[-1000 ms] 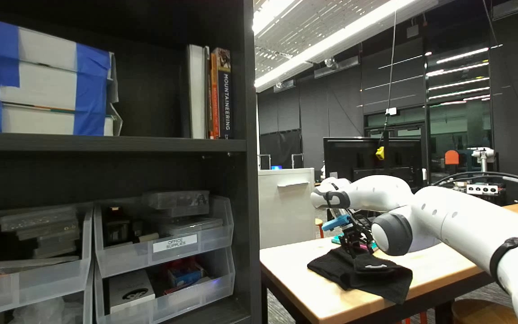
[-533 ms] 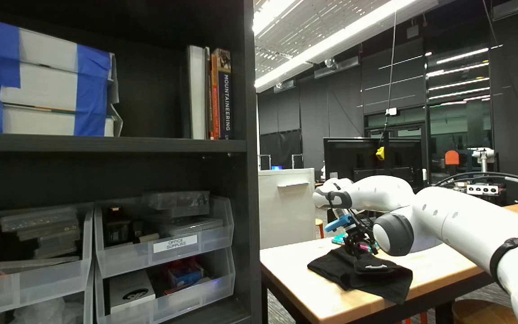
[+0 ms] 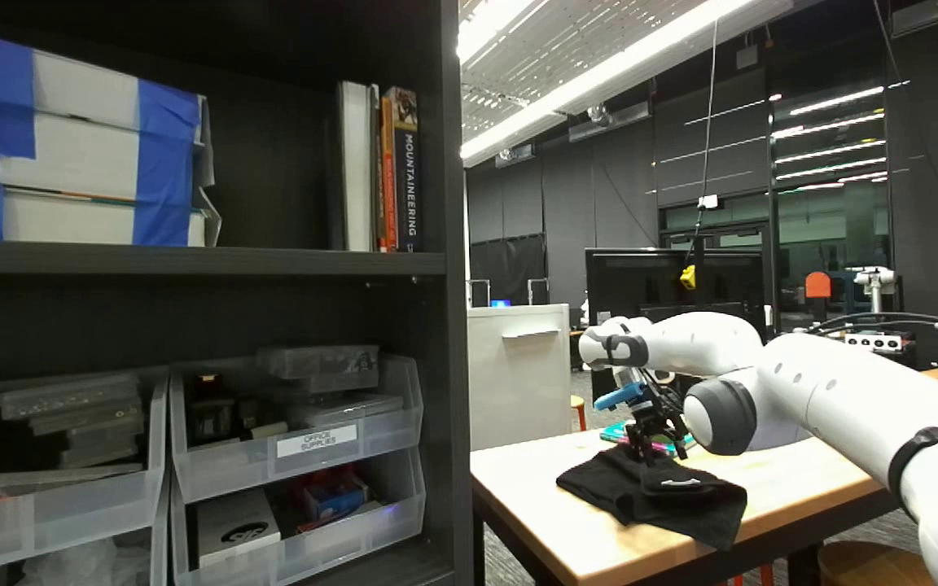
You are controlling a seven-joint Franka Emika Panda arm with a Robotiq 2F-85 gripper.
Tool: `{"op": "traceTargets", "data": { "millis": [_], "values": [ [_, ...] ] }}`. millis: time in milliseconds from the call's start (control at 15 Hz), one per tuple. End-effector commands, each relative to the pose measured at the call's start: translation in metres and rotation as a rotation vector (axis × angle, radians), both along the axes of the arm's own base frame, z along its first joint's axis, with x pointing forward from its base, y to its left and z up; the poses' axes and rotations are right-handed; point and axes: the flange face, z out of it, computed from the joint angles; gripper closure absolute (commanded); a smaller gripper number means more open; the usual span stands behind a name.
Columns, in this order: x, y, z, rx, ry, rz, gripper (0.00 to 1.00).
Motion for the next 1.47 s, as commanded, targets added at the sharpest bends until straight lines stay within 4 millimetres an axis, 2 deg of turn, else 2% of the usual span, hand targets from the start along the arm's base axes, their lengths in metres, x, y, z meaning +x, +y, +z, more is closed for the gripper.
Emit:
{"op": "traceTargets", "data": {
  "millis": [0,467,867,1400],
  "values": [
    [0.0,0.008,0.006,0.104,-0.034,0.041,0.0],
    [-0.005,0.014,0.0,0.167,-0.009,0.051,0.0],
    [-0.006,0.031,-0.016,0.29,0.027,0.144,0.0],
    [-0.005,0.04,-0.038,0.363,0.056,0.233,0.0]
  ]
}}
